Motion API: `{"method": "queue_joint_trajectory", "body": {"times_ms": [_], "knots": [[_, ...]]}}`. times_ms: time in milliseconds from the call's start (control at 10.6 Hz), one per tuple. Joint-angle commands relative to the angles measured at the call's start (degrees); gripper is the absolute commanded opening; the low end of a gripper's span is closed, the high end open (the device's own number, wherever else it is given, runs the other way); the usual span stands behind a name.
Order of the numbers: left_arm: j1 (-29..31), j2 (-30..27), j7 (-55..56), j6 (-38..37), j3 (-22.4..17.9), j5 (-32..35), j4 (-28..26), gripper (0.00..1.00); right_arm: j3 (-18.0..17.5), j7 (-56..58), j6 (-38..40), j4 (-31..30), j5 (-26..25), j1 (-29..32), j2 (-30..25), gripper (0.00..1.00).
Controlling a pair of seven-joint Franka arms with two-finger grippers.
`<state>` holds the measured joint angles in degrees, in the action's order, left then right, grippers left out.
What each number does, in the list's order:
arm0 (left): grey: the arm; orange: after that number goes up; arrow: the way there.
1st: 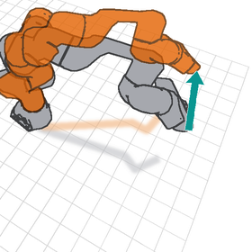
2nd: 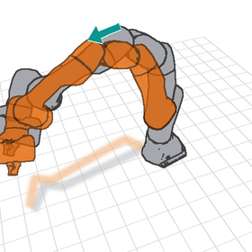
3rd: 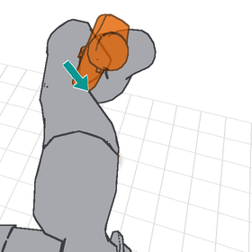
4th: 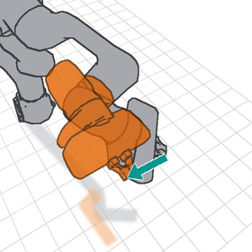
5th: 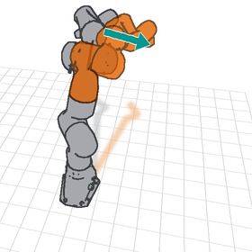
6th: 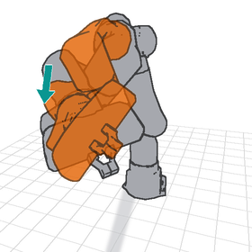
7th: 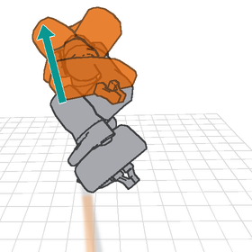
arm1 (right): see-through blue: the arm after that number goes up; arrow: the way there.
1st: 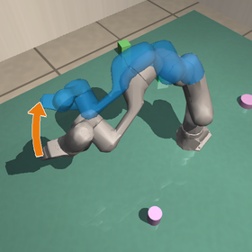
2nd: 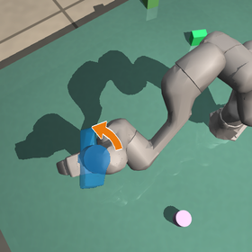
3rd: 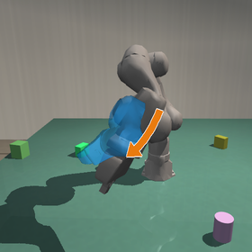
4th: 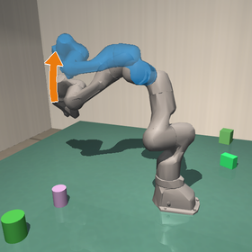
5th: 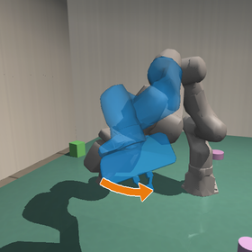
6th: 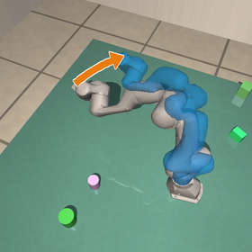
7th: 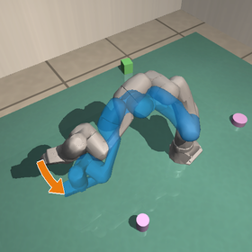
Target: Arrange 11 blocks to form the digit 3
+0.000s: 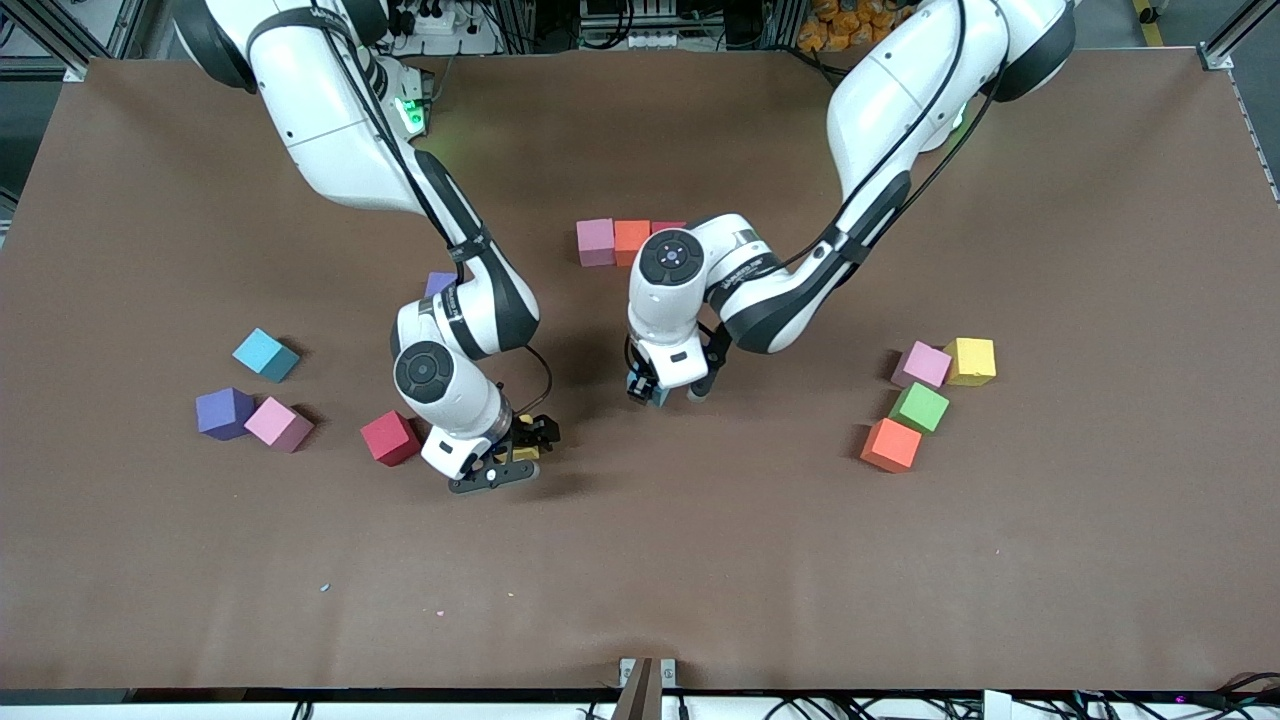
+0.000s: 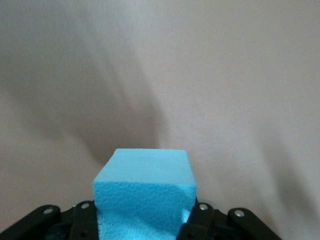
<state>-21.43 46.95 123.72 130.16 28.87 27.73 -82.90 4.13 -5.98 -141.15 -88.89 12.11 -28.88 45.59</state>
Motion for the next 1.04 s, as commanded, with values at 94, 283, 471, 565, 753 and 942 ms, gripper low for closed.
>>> {"method": "queue_joint_trajectory", "body": {"times_ms": [94, 283, 471, 565, 753, 942], "knots": [[1.13, -6.85, 0.56, -5.87, 0.13, -2.58, -1.39, 0.00, -0.08, 0.36, 0.44, -1.02, 0.46, -0.03, -1.30, 0.71], [1.48, -8.97, 0.21, -6.67, 0.22, -3.82, -2.00, 0.00, -0.08, 0.45, 0.44, -1.11, 0.46, -0.03, -1.21, 0.61], [2.62, -10.99, 0.03, -7.73, 0.40, -4.17, -2.09, 0.00, -0.08, 0.45, 1.31, -1.02, 0.46, -0.03, -1.30, 0.42], [2.71, -12.13, 0.03, -8.16, 0.40, -4.96, -2.18, 0.00, -0.08, 0.36, 1.84, -0.94, 0.46, -0.03, -1.73, 0.40], [3.68, -13.98, -2.07, -11.06, 0.92, -5.84, -2.09, 0.00, -0.08, -0.52, 5.51, -1.54, 0.55, -0.03, -4.09, 0.39], [4.91, -16.88, -5.05, -13.69, 1.01, -8.20, -2.18, 0.00, -0.17, -2.44, 7.56, -5.57, 0.63, -1.17, -9.62, 0.39]]}}
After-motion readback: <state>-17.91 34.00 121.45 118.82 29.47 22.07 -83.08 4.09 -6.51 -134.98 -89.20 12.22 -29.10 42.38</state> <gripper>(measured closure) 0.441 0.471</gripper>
